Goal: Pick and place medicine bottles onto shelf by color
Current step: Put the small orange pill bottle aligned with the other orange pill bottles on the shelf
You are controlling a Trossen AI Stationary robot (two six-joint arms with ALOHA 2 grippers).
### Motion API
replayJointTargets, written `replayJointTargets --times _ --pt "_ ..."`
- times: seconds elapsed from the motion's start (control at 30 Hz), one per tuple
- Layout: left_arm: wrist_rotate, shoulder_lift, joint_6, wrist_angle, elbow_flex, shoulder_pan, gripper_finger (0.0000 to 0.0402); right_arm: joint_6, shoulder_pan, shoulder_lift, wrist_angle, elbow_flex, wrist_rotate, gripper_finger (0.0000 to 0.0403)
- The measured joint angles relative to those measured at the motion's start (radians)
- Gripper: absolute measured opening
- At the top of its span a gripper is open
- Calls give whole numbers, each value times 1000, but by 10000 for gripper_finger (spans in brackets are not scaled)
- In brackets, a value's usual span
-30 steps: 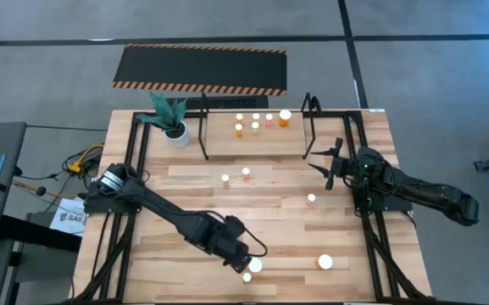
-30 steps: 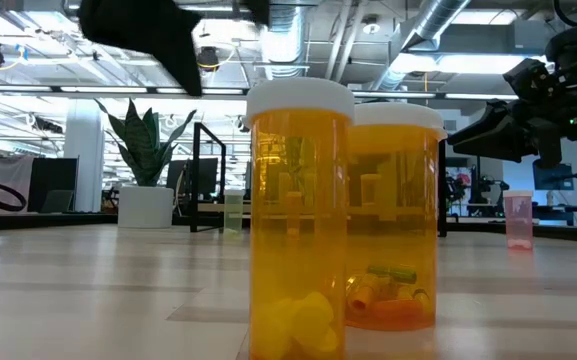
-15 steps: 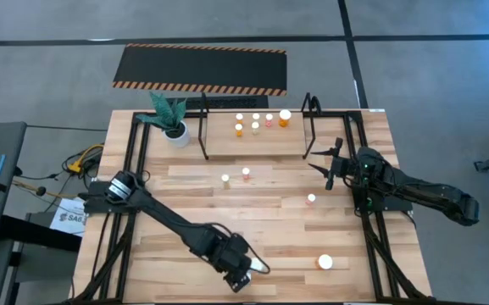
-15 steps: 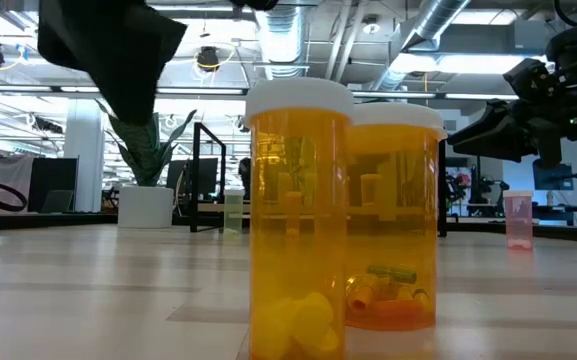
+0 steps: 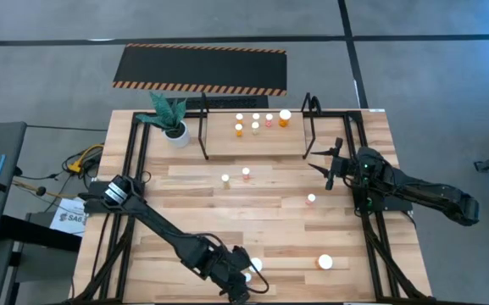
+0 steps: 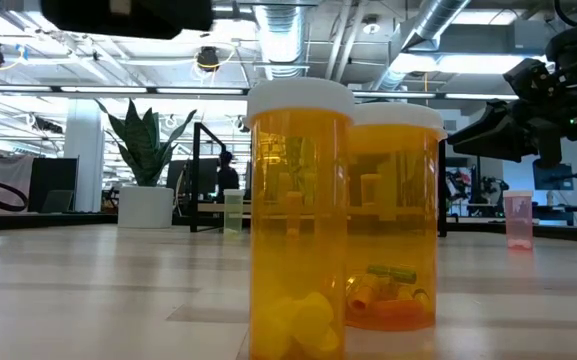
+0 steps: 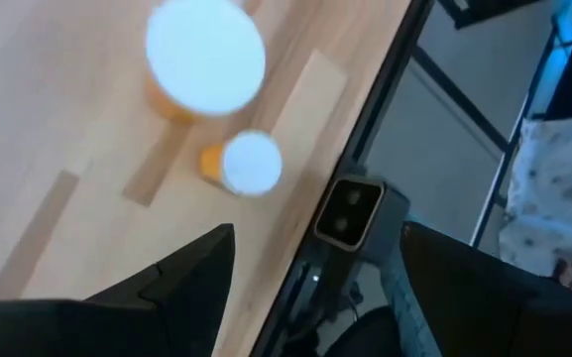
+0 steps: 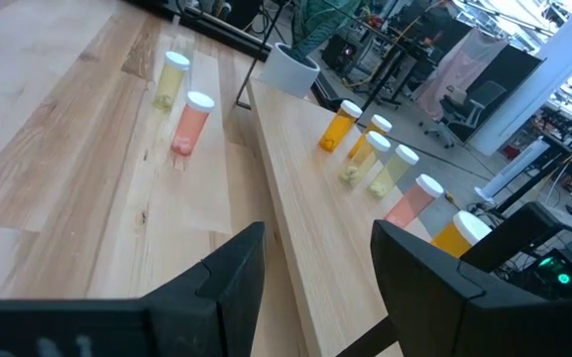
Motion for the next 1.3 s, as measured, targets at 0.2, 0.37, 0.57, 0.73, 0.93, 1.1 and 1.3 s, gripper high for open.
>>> replayJointTargets --times 0.2,0.37,0.57,0.73,0.93,1.1,1.3 --pt "-25 11 -13 17 0 0 273 0 0 0 0 0 0 207" --pt "-23 49 -19 9 7 0 273 0 0 0 0 0 0 207" --pt "-21 78 -20 32 11 8 273 0 0 0 -1 0 0 207" --pt "-44 96 -19 65 12 7 273 0 0 0 0 0 0 207" --pt "-86 108 -19 59 12 7 273 0 0 0 -3 0 0 207" --pt "-95 116 -25 51 10 8 273 0 0 0 -3 0 0 207" --pt "-127 116 -26 49 10 8 273 0 0 0 -3 0 0 207"
